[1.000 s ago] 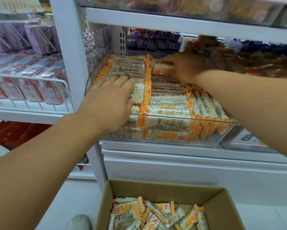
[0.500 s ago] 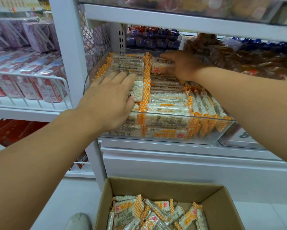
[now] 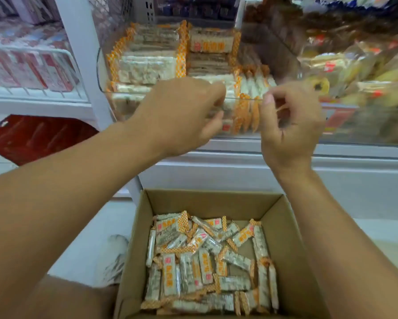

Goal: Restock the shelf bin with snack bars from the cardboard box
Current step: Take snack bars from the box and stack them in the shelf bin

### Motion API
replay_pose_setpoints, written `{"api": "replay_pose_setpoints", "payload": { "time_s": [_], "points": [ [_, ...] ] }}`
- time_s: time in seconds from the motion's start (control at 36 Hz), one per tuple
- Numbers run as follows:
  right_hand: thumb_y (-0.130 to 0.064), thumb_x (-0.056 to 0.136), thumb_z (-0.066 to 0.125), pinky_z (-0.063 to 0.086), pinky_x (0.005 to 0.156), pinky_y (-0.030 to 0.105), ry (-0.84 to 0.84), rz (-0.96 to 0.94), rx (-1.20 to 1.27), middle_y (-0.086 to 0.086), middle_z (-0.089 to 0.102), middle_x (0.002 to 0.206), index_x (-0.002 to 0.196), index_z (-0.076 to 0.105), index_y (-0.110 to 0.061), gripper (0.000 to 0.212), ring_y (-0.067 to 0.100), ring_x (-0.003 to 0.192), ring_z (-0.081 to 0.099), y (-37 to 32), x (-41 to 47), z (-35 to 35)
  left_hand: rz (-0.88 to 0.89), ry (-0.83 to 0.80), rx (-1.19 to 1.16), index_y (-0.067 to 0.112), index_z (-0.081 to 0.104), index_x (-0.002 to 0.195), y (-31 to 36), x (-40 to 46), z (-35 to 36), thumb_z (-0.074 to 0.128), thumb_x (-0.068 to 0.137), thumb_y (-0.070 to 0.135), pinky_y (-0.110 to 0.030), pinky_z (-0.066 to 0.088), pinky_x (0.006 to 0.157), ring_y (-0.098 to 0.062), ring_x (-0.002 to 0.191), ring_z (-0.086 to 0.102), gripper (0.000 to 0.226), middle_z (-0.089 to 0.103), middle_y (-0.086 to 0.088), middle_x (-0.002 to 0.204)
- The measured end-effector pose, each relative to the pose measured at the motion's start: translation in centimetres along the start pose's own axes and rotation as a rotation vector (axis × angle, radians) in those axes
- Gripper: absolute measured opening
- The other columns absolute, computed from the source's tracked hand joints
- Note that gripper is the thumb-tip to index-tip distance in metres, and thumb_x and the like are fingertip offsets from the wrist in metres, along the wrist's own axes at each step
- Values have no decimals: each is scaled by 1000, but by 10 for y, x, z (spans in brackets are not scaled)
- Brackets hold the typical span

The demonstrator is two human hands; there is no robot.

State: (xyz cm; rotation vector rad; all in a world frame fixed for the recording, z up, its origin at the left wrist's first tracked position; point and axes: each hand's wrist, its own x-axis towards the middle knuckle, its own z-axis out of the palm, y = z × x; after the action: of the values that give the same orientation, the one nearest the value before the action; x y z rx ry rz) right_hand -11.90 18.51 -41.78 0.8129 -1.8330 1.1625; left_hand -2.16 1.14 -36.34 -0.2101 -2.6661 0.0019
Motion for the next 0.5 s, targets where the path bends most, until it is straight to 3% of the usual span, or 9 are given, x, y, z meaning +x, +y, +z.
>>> {"api": "replay_pose_setpoints", "payload": {
  "time_s": [0.08, 0.14, 0.19, 0.25, 0.31, 0.36, 0.42, 0.5],
  "points": [
    [-15, 96, 58, 37, 60, 26, -64, 285, 11, 5, 57, 73, 77, 61, -8, 21, 13, 67, 48, 9, -82, -4, 7, -486, 8, 22, 56, 120, 36, -27, 46, 48, 98, 45, -38, 48, 78, -31, 100, 62, 33, 66, -5, 111],
    [-21, 96, 57, 36, 59, 32, -346, 390, 2, -2, 54, 69, 75, 57, -16, 22, 14, 64, 47, 18, -133, -6, -46, -896, 5, 20, 57, 126, 52, -60, 84, 52, 97, 49, -34, 48, 86, -27, 110, 61, 42, 64, -5, 122],
    [-30, 97, 57, 41, 60, 32, -731, 454, -83, -9, 57, 71, 78, 56, -23, 20, 11, 65, 53, 32, -175, -13, -133, -1178, 9, 17, 63, 126, 61, -100, 118, 53, 97, 52, -36, 50, 94, -27, 114, 61, 46, 64, -5, 126],
    [-39, 93, 62, 53, 71, 36, -1107, 556, -259, -3, 69, 89, 91, 65, -21, 18, 18, 84, 64, 46, -206, -24, -275, -1299, -24, 13, 65, 125, 66, -140, 148, 53, 98, 50, -32, 49, 92, -27, 115, 60, 47, 63, -6, 128],
    [-36, 88, 68, 56, 84, 40, -1398, 684, -419, 6, 68, 109, 104, 66, -16, 26, 26, 100, 65, 57, -233, -37, -439, -1352, -130, 10, 68, 119, 76, -178, 172, 56, 97, 51, -33, 49, 87, -26, 107, 62, 48, 64, -8, 122],
    [-32, 85, 70, 55, 90, 41, -1549, 763, -525, 9, 59, 122, 117, 60, -17, 37, 29, 108, 61, 65, -255, -52, -544, -1363, -245, 6, 69, 110, 93, -203, 190, 57, 97, 50, -34, 49, 84, -25, 100, 62, 48, 65, -9, 114],
    [-39, 85, 70, 51, 97, 43, -1719, 727, -620, 10, 49, 135, 134, 53, -21, 54, 30, 118, 55, 73, -274, -65, -590, -1378, -345, 4, 68, 109, 111, -213, 203, 55, 99, 49, -34, 47, 87, -24, 97, 60, 48, 64, -9, 114],
    [-59, 93, 57, 38, 111, 46, -2001, 609, -707, 12, 52, 140, 123, 62, -16, 53, 35, 136, 39, 85, -292, -73, -582, -1334, -435, 3, 66, 113, 133, -207, 211, 55, 100, 46, -35, 46, 92, -25, 103, 59, 47, 61, -10, 119]
  ]
}}
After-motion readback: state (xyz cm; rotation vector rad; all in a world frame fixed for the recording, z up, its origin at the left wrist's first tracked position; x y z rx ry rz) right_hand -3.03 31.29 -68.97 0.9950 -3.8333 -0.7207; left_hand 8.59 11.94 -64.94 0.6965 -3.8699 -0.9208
